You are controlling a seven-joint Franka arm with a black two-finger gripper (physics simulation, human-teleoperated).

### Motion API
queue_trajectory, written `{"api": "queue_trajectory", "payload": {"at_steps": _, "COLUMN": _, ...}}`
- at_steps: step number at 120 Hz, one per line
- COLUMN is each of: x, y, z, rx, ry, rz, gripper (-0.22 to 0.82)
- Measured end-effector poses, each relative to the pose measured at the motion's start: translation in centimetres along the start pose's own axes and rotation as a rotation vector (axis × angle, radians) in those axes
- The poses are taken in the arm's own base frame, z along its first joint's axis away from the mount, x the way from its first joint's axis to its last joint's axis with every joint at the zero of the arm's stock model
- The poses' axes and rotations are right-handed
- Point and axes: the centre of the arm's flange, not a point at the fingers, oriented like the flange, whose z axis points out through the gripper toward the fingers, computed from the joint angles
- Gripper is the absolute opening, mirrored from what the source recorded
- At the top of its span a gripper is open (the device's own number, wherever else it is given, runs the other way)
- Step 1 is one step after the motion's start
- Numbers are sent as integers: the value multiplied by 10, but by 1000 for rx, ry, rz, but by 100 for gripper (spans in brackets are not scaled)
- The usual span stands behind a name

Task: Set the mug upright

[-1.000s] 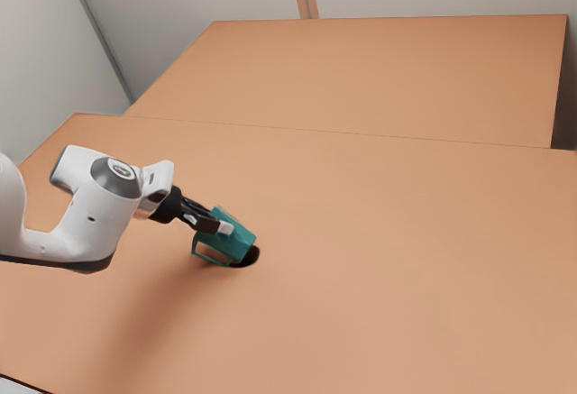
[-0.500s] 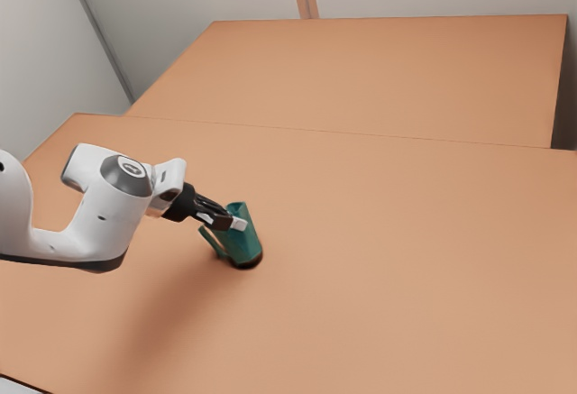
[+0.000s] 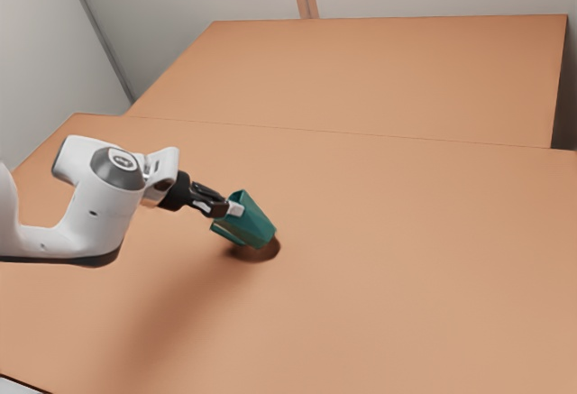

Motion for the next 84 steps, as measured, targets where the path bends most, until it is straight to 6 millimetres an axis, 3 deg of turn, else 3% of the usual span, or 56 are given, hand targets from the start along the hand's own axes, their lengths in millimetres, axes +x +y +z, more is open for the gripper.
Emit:
{"api": "queue_trajectory", "payload": {"at_steps": 35, "x": 38, "y": 5, "z": -34, "rx": 61, "ry": -207, "rz": 322, "gripper": -18}}
{"api": "queue_trajectory", "payload": {"at_steps": 57, "x": 31, "y": 1, "z": -45, "rx": 119, "ry": -409, "rz": 385, "gripper": -18}}
{"api": "queue_trajectory", "payload": {"at_steps": 84, "x": 14, "y": -10, "z": -58, "rx": 184, "ry": -523, "rz": 256, "gripper": -18}}
